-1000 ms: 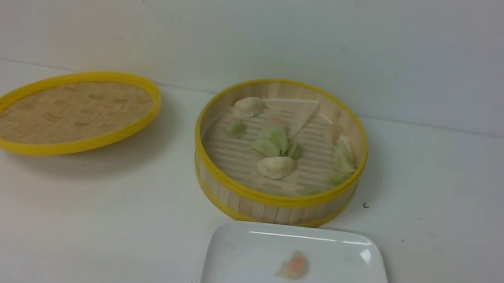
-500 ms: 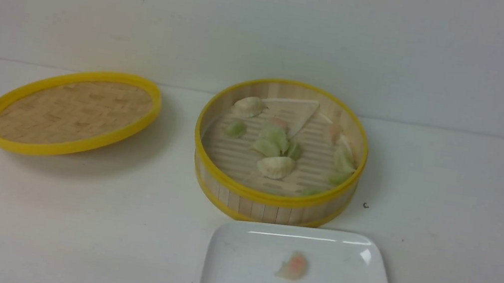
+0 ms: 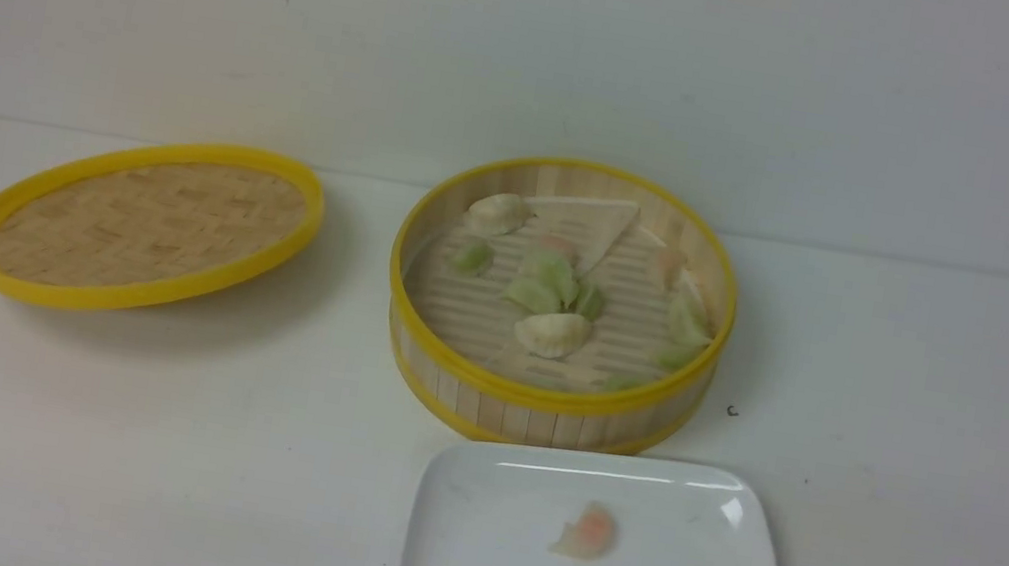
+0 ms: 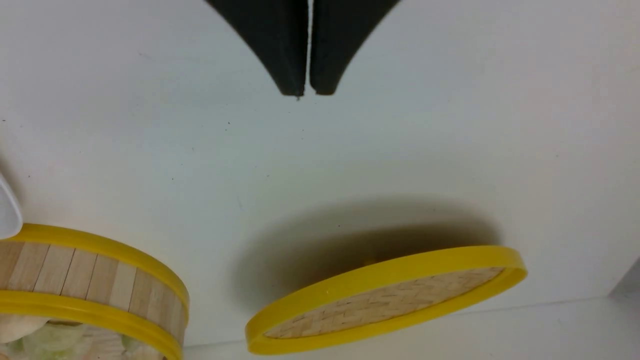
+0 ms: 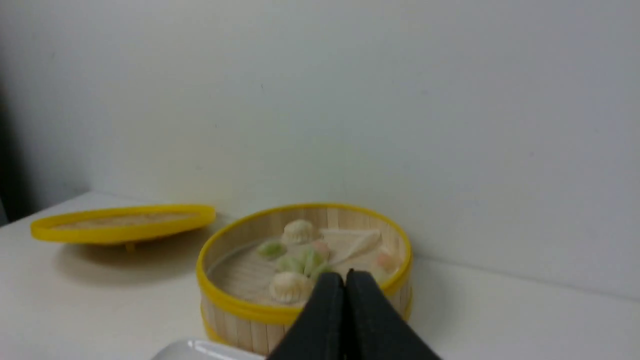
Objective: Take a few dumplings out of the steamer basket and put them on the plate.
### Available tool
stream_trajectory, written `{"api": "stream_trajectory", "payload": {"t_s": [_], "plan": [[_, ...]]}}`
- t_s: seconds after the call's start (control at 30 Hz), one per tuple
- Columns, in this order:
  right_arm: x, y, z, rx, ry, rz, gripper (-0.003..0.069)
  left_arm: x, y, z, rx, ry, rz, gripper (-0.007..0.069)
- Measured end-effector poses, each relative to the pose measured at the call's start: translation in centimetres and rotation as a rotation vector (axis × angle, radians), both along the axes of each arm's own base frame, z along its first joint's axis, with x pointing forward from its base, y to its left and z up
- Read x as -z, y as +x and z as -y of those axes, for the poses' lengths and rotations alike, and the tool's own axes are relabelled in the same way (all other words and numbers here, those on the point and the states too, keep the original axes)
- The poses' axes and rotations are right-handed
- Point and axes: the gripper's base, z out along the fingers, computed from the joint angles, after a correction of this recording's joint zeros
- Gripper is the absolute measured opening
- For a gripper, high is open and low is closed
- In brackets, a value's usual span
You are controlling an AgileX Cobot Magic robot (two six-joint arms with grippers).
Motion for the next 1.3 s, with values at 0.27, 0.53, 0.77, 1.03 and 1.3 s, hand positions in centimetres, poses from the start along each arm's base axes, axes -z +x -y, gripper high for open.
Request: {"api": "stream_trajectory", "payload": {"t_s": [0.27,0.53,0.77,1.03,1.3], "plan": [[4.2,1.4,0.8,0.252,0.018,-0.085,-0.0013,0.0,0.0,0.0,0.000,0.000,0.000,-0.0006],[7.5,1.7,1.8,0.440,0.010,-0.254,-0.0013,0.0,0.0,0.0,0.000,0.000,0.000,-0.0006],[7.6,1.6,1.8,0.443,0.000,-0.268,-0.0013,0.0,0.0,0.0,0.000,-0.001,0.000,-0.0006],[7.6,1.6,1.8,0.443,0.000,-0.268,-0.0013,0.0,0.0,0.0,0.000,-0.001,0.000,-0.0006],[7.6,1.6,1.8,0.443,-0.001,-0.268,-0.0013,0.0,0.0,0.0,0.000,-0.001,0.000,-0.0006]]}}
